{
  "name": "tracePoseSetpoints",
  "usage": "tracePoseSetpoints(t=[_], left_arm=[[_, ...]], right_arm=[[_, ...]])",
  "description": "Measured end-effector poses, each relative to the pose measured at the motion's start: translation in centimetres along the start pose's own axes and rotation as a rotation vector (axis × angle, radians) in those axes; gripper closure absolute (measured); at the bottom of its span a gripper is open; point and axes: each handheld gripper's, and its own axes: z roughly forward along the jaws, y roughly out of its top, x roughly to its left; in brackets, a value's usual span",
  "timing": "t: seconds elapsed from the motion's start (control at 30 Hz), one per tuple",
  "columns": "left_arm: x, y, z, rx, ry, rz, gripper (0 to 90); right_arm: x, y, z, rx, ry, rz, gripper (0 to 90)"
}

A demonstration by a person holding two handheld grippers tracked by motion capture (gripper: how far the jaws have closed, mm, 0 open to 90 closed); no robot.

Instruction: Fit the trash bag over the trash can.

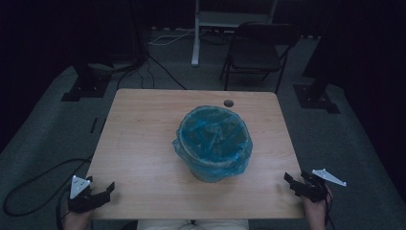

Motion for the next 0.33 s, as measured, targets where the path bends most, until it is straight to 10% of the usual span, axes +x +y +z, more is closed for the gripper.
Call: tracePoseSetpoints(t=[0.33], left_arm=[[-0.21,0.0,0.15,0.003,-0.003,0.011,10.4]], right_arm=[[-0.04,0.02,0.15,0.023,0.019,0.007,13.9]])
